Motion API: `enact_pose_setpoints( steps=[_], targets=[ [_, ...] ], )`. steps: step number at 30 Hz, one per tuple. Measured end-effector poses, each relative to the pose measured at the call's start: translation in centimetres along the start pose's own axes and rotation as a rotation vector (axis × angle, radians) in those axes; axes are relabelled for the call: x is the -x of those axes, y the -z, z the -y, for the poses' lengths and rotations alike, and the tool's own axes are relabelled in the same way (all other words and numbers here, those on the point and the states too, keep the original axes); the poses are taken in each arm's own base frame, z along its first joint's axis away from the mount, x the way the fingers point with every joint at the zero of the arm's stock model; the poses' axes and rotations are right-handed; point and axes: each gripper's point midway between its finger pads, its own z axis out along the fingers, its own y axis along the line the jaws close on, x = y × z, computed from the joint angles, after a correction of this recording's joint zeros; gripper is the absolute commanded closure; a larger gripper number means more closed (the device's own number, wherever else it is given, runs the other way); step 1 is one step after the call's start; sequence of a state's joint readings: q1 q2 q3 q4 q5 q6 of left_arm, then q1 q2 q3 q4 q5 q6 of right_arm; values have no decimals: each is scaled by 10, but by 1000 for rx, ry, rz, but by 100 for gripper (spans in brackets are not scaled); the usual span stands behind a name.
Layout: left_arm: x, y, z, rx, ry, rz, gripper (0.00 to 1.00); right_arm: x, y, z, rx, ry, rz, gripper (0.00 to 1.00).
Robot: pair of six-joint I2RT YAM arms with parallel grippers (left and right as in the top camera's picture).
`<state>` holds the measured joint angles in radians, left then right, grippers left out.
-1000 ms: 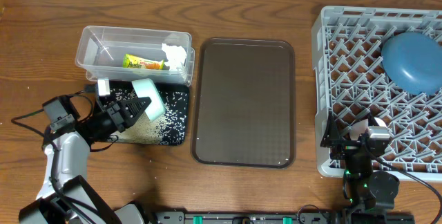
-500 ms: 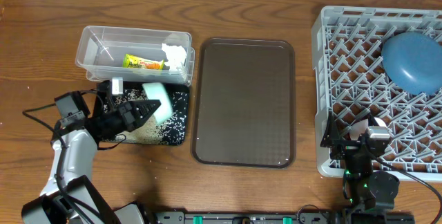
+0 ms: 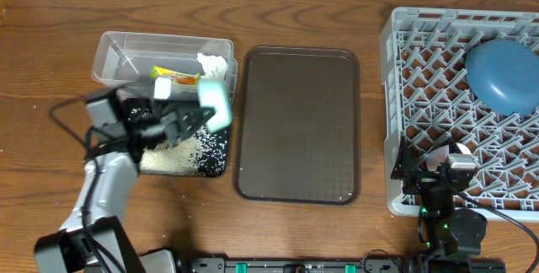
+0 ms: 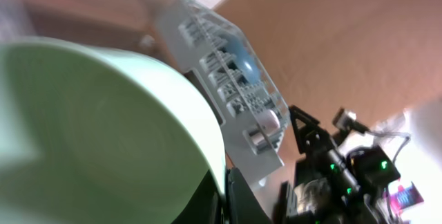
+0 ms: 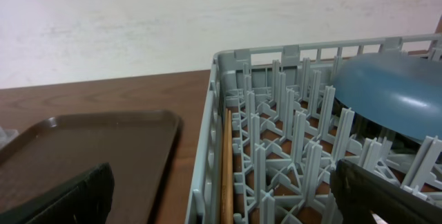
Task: Sort waste into correct bins and load items into the dishwasher rack
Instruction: 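Carry the green bowl to the dish rack and release it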
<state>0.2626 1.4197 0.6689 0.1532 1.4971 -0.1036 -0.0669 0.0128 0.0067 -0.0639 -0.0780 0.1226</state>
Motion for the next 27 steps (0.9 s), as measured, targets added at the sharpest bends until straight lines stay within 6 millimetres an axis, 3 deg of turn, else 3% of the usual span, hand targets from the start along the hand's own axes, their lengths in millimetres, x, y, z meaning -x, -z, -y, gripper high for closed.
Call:
enact_pose_setpoints(
  steps=[5, 10, 21, 27],
  targets=[
    [31, -58, 45, -83, -173, -23, 94, 0, 0, 0, 0, 0, 0, 1],
    [27, -114, 76, -112, -94, -44, 94, 0, 0, 0, 0, 0, 0, 1],
    [27, -249, 86, -192, 21, -159, 94, 0, 0, 0, 0, 0, 0, 1],
    [3, -316, 92, -260, 53, -244, 88, 0, 0, 0, 0, 0, 0, 1]
  ],
)
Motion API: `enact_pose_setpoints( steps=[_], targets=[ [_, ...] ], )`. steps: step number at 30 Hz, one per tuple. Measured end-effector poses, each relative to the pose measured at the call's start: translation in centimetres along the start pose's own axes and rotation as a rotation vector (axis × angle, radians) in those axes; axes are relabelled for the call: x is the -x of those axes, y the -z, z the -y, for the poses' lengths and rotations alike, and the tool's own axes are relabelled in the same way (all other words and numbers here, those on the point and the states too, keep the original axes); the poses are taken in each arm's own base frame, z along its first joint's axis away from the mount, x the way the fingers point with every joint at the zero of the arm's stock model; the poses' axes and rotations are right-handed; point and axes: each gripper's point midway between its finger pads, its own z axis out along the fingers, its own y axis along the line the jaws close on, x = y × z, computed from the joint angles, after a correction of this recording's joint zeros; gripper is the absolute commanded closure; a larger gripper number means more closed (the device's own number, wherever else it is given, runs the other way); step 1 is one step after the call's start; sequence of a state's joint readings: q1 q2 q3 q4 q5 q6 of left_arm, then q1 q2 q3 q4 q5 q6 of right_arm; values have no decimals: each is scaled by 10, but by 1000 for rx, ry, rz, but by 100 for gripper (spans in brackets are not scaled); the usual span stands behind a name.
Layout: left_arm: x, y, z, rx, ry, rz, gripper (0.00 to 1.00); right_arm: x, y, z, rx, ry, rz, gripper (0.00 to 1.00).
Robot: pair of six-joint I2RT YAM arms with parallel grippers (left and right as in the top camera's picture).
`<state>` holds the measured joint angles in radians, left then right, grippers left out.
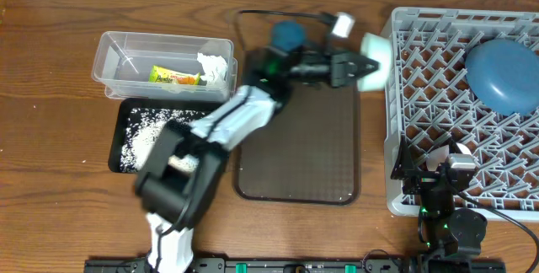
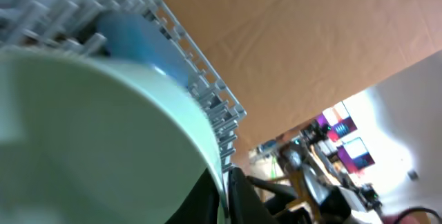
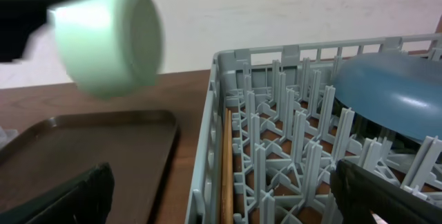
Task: Sort waste into correct bins and load items into the dishwasher rack
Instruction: 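Carry the green bowl to the dish rack and release it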
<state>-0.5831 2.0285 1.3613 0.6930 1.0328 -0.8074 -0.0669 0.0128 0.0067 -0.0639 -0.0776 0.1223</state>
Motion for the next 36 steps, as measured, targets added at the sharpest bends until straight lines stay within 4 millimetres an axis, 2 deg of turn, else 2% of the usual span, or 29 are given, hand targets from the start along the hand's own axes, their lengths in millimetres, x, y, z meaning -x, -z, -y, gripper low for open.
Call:
enact_pose_setpoints(
  steps=[4, 9, 13, 25, 36],
  targets=[
    [-15, -35, -4, -27, 8, -32, 88, 0, 0, 0, 0, 0, 0, 1],
    [-26, -62, 4, -62, -10, -39, 92, 0, 0, 0, 0, 0, 0, 1],
    [-25, -72, 14, -68, -28, -22, 94, 0, 0, 0, 0, 0, 0, 1],
    [-42, -93, 27, -67, -24, -25, 94, 0, 0, 0, 0, 0, 0, 1],
    [-45, -102, 1, -52, 78, 35, 94, 0, 0, 0, 0, 0, 0, 1]
  ],
)
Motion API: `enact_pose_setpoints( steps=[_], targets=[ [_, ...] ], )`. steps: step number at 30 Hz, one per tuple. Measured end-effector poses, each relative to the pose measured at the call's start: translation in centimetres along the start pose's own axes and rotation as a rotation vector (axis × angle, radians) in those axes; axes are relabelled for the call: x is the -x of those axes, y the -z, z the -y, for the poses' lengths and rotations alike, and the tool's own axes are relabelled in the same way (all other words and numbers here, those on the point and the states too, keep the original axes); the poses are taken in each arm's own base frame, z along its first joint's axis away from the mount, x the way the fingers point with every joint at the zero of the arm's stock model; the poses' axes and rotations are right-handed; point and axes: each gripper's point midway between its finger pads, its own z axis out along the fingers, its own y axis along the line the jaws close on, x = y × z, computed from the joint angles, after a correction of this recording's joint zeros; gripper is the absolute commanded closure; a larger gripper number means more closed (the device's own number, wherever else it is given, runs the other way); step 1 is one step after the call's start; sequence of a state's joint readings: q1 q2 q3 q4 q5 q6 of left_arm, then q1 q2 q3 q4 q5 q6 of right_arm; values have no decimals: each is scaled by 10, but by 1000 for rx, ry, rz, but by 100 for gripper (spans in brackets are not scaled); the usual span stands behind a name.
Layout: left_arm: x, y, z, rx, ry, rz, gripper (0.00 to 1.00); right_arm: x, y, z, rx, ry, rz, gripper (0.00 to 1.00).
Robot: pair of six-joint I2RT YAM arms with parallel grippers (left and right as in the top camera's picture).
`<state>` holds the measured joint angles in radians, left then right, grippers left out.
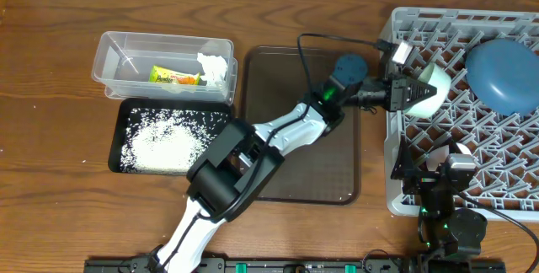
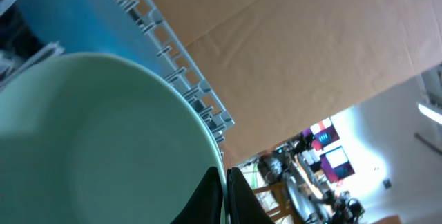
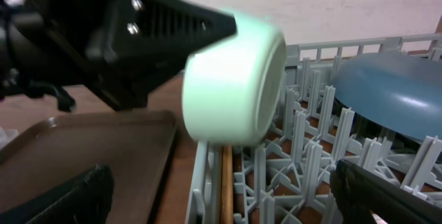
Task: Sort waste into correct bins and load items into the dishwasher rack
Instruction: 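Carry the green bowl to the dish rack and release it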
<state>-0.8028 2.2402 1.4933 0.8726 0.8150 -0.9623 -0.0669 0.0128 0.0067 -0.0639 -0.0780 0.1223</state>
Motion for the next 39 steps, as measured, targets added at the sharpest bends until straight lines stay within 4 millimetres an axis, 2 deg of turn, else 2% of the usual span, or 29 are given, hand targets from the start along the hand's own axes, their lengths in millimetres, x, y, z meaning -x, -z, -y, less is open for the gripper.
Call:
enact_pose_setpoints(
  steps=[3, 7, 10, 13, 17, 19, 23, 27, 28, 32, 34, 39],
  targets=[
    [-3, -2, -6, 11, 36, 2, 93, 0, 0, 0, 0, 0, 0, 1],
    [-2, -2, -7, 16, 53, 9, 85, 0, 0, 0, 0, 0, 0, 1],
    [-1, 0, -14, 41, 82, 14, 85, 0, 0, 0, 0, 0, 0, 1],
    [4, 7, -25, 75, 109, 22, 85, 0, 0, 0, 0, 0, 0, 1],
    [23, 22, -38, 104, 122, 56, 83, 0, 0, 0, 0, 0, 0, 1],
    [32, 31, -46, 122, 130, 74, 72, 0, 0, 0, 0, 0, 0, 1],
    [41, 46, -62, 167, 171, 91, 66, 0, 0, 0, 0, 0, 0, 1],
    [38, 50, -74, 207, 214, 81, 61, 0, 0, 0, 0, 0, 0, 1],
    [36, 51, -75, 214, 220, 76, 52, 0, 0, 0, 0, 0, 0, 1],
    [29, 50, -78, 227, 215, 49, 33, 0, 0, 0, 0, 0, 0, 1],
    [27, 50, -78, 223, 204, 38, 27, 0, 0, 0, 0, 0, 0, 1],
    [30, 55, -79, 220, 196, 33, 19, 0, 0, 0, 0, 0, 0, 1]
  ],
)
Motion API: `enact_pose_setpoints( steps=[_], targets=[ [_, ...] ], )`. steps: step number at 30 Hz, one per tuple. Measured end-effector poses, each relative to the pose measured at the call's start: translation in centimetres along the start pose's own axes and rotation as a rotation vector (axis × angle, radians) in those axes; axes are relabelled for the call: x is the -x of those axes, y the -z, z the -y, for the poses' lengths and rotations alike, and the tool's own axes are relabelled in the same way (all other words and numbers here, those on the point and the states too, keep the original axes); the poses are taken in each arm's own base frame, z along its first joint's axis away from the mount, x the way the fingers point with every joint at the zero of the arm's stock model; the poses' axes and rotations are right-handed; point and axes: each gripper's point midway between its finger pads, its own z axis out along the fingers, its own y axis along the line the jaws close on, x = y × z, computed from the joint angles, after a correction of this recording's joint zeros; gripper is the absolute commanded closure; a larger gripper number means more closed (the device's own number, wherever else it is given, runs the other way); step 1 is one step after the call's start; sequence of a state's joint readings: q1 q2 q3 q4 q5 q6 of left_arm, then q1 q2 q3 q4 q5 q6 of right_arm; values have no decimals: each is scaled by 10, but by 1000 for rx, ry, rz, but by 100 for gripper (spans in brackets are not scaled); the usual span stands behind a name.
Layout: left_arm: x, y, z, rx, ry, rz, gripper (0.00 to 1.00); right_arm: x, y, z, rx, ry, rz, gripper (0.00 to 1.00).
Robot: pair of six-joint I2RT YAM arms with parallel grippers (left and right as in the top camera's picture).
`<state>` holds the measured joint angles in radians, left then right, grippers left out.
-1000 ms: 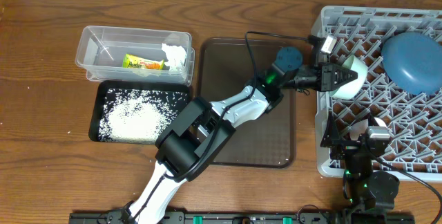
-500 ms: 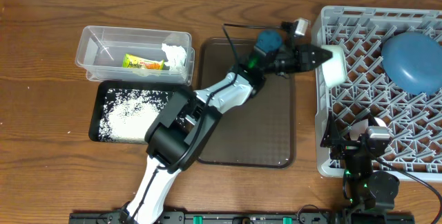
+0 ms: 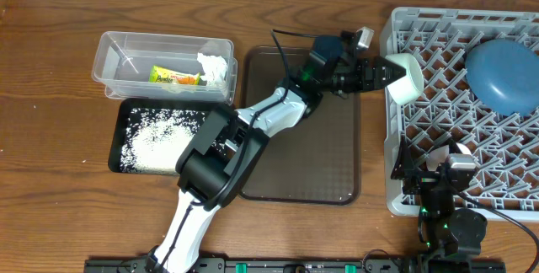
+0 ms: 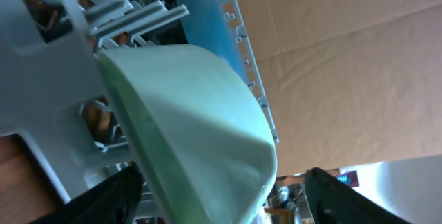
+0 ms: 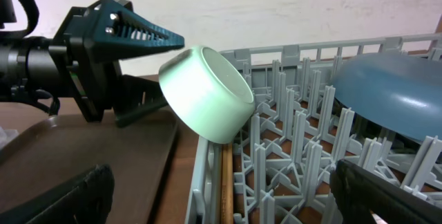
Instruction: Sort waste into correct bins and load items into the dishwasher rack
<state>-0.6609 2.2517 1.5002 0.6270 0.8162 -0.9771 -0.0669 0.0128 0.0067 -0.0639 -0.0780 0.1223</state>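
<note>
A pale green bowl [image 3: 406,77] lies tilted on the left wall of the grey dishwasher rack [image 3: 438,163], its mouth toward the rack's inside [image 5: 206,94]. My left gripper [image 3: 379,72] reaches over the brown tray to the bowl's base and stands open, its fingers spread wide on either side of the bowl [image 4: 200,113]. A blue bowl [image 3: 505,75] sits upside down at the rack's far right. My right gripper [image 5: 221,196] hangs open at the rack's near left corner, holding nothing.
The brown tray [image 3: 296,121] lies between the rack and the bins. A clear bin [image 3: 126,54] holds a wrapper and tissue. In front of it a black tray [image 3: 168,138] holds white grains. A wooden stick [image 5: 226,182] lies along the rack's left wall.
The left gripper has opened and pulled back a little to the left. The green bowl now rests tilted on the rack's left wall instead of being held over it.
The left gripper held the green bowl over the black tray with the grains. Then it had the bowl at the tray's far right, then over the rack's left edge. Now the bowl rests on that edge and the gripper is open. The right arm stayed put.
</note>
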Motion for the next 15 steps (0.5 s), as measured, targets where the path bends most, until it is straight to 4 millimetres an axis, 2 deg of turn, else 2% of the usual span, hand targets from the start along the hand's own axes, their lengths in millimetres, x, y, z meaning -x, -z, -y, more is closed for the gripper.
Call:
enact_pose_setpoints(
  steps=[7, 12, 15],
  targets=[
    [22, 22, -10, -4, -1, 18, 14, 0, 0, 0, 0, 0, 0, 1],
    [47, 51, -8, -60, -48, 32, 12, 0, 0, 0, 0, 0, 0, 1],
    [56, 73, -21, -55, -10, 7, 11, 0, 0, 0, 0, 0, 0, 1]
  ],
)
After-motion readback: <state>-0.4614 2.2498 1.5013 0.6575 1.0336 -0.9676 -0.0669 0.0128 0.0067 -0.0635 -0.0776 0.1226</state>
